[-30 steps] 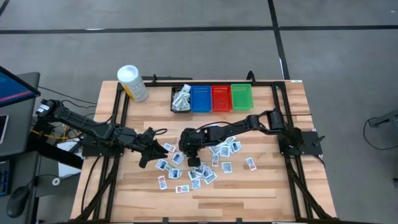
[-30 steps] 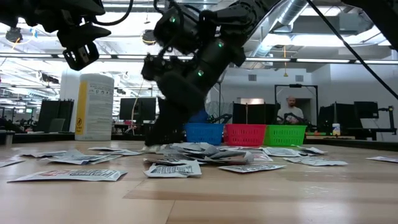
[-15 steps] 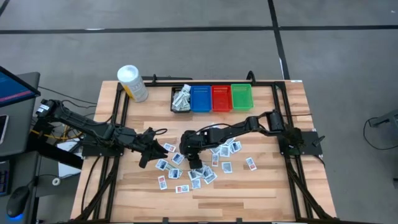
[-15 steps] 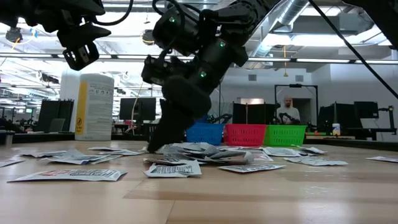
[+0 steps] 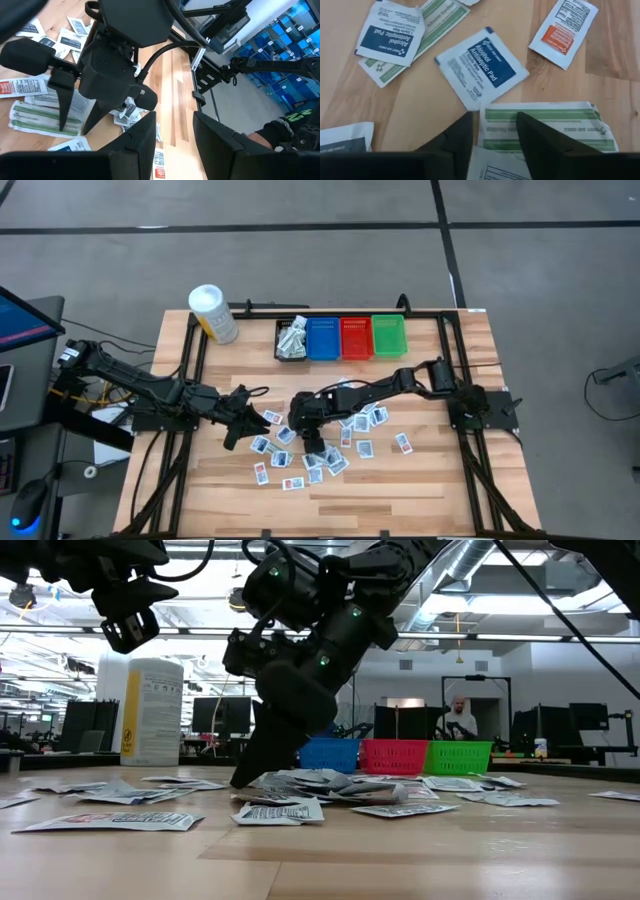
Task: Pick & Place First Aid Supplies
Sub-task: Put the green bandage pack in the black bin
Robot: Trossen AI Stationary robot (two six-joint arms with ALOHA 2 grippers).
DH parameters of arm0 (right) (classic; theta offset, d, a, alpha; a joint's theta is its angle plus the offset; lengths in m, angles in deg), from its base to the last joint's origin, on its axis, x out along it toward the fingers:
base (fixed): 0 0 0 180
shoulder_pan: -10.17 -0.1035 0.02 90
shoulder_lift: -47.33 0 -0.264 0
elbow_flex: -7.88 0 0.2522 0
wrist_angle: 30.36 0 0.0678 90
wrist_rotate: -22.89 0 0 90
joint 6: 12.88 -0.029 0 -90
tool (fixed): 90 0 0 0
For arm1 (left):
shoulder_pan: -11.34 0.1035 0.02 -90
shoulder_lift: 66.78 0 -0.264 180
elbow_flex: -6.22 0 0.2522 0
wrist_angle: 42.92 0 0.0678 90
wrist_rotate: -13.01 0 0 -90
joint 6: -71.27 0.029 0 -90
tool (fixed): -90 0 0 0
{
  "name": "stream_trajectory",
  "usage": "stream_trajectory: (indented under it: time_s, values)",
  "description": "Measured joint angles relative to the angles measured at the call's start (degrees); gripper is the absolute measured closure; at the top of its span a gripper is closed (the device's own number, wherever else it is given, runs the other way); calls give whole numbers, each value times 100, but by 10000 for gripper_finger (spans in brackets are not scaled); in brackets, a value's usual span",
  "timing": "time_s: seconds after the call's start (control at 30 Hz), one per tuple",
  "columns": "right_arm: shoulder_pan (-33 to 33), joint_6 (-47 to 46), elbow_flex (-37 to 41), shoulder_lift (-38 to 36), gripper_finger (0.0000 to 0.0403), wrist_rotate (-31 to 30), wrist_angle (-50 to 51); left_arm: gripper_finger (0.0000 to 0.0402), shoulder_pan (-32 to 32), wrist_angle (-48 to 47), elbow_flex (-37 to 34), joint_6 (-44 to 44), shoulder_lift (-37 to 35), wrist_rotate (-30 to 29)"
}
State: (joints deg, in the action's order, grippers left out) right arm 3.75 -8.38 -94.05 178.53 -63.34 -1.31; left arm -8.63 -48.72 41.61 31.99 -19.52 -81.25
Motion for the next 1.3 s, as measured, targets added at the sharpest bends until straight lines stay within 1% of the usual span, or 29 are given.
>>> stream_trajectory:
  time_s: [0.23, 0.33, 0.37, 0.57, 0.7, 0.93, 1.3]
  values:
    - [7, -12, 12, 4, 358, 92, -22, 271, 0, 0, 0, 0, 0, -1]
    - [4, -145, 14, 4, 392, 100, -21, 271, 0, 2, 0, -1, 0, 1]
    - [4, -177, 15, 4, 397, 109, -21, 271, 0, 0, 0, 0, 0, -1]
    - [2, -222, 27, -33, 390, 125, -54, 271, 0, 0, 0, 0, 0, -1]
    - [7, -276, -59, -35, 398, 129, 17, 271, 0, 0, 0, -1, 0, 0]
    - [9, -325, -530, 13, 398, 212, 226, 271, -1, 0, 0, -2, 0, -1]
    - [63, -95, -1670, 24, 402, 218, 1132, 271, 0, 0, 0, -2, 0, -1]
